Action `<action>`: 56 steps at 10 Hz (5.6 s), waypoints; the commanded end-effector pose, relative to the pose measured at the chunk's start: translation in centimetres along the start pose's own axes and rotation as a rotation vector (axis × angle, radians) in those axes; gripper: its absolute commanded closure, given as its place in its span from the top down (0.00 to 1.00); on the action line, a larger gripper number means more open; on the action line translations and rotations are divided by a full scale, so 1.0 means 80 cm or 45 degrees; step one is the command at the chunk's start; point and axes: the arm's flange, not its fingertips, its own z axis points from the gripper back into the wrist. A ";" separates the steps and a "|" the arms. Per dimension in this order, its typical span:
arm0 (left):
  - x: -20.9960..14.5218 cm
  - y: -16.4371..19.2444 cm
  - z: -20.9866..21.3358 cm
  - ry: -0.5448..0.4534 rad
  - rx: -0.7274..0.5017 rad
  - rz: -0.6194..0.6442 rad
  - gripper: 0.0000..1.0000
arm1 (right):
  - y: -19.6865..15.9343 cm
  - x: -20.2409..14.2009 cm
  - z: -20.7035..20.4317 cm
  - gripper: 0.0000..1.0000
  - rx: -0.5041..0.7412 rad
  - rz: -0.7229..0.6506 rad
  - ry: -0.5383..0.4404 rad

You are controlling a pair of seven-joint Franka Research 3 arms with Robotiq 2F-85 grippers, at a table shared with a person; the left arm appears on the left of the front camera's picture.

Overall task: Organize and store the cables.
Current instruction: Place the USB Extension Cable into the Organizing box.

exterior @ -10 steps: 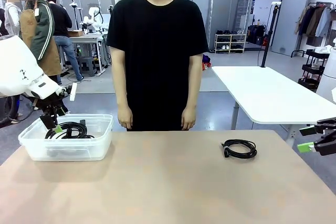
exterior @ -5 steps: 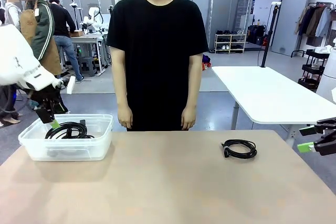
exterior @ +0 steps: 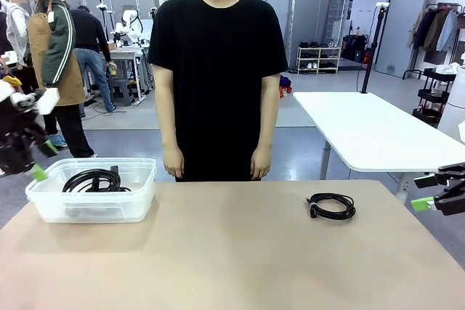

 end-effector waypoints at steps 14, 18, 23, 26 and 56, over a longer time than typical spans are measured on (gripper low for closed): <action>-0.121 -0.093 -0.010 -0.309 0.067 0.193 1.00 | 0.000 0.000 0.001 1.00 -0.002 -0.002 -0.001; -0.121 -0.093 -0.010 -0.309 0.067 0.193 1.00 | -0.023 0.127 -0.141 1.00 -0.157 -0.175 0.363; -0.121 -0.093 -0.010 -0.309 0.067 0.193 1.00 | -0.054 0.198 -0.307 1.00 -0.312 -0.432 0.651; -0.121 -0.093 -0.010 -0.309 0.067 0.193 1.00 | -0.080 0.199 -0.364 1.00 -0.347 -0.564 0.788; -0.121 -0.093 -0.010 -0.309 0.067 0.193 1.00 | 0.081 0.281 -0.477 0.04 -0.359 -0.713 0.984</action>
